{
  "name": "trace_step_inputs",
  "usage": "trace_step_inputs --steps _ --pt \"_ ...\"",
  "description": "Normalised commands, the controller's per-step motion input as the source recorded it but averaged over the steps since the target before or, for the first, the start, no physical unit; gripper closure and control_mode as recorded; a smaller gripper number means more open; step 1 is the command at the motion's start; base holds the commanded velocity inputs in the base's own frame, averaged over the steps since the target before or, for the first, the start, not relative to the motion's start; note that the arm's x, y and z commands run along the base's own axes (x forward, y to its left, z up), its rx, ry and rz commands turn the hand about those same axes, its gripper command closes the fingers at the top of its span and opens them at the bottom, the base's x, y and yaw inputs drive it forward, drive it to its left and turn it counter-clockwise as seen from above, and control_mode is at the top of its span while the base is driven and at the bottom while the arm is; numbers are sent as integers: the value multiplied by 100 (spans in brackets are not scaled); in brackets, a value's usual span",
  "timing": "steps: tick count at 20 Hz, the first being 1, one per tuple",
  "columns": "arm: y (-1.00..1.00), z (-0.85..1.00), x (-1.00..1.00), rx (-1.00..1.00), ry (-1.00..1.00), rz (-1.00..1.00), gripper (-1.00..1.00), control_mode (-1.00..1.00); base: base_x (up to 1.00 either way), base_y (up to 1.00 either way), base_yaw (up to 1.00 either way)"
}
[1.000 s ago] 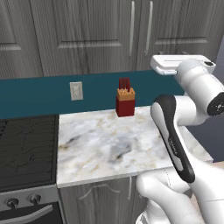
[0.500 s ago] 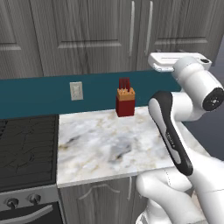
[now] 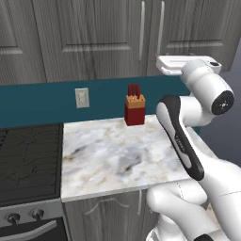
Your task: Pick the sponge and sponge from the cabinet and place them on the counter.
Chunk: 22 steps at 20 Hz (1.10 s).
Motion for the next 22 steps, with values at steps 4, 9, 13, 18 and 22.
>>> trace_step_inputs --steps 4,9,13,18,22 --pt "4 -7 25 0 0 0 -100 -100 0 0 0" --pt "5 -1 17 0 -3 0 -100 -100 0 0 0" --pt "3 0 15 0 -5 0 -100 -100 0 0 0" --pt "1 0 18 0 -5 0 -100 -100 0 0 0" --pt "0 0 17 0 -3 0 -100 -100 0 0 0"
